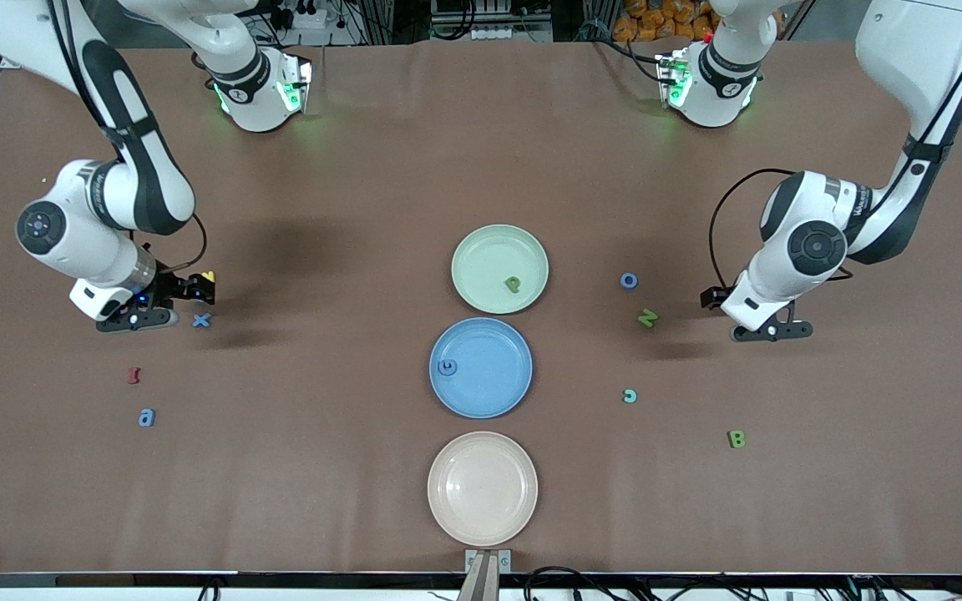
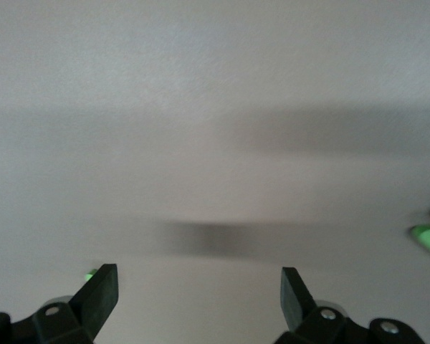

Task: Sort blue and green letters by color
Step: 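Move the right gripper to blue x while the left gripper reaches green u, then grasp blue x with the right gripper while the left gripper grasps u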

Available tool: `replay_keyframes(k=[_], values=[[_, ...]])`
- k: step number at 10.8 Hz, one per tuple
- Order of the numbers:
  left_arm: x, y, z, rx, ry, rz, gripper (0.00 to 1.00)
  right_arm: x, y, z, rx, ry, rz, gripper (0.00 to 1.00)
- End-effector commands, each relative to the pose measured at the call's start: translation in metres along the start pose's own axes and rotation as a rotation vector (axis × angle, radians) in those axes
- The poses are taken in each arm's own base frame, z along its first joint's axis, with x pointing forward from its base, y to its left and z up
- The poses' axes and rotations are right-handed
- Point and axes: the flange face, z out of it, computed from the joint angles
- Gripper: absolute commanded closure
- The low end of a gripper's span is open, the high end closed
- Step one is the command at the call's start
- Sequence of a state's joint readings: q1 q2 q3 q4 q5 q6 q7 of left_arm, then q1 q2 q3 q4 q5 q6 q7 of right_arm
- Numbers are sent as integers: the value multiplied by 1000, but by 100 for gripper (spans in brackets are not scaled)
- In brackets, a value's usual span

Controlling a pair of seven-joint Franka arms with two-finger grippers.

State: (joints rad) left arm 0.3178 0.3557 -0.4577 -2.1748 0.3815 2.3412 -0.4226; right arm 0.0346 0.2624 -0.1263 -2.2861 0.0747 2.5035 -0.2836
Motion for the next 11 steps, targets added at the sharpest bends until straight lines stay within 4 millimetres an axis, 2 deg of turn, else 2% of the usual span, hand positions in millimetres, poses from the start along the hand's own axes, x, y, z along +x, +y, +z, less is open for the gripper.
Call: replay_keyframes(k=[1,3,5,8,11], values=[[-18,-42,7,12,10,199,0,4,18,22,6,-2,-5,17],[-18,-70,16,0,-7,347,0,5,22,37,0,-1,-1,23],[-24,-69,24,-6,-26,459,0,7,23,44,-1,-7,-1,33],[-44,-69,46,27,-7,577,0,13,25,54,-3,-16,0,37],[-62,-103,72,47,49,624,0,22,27,58,-6,-12,1,39]])
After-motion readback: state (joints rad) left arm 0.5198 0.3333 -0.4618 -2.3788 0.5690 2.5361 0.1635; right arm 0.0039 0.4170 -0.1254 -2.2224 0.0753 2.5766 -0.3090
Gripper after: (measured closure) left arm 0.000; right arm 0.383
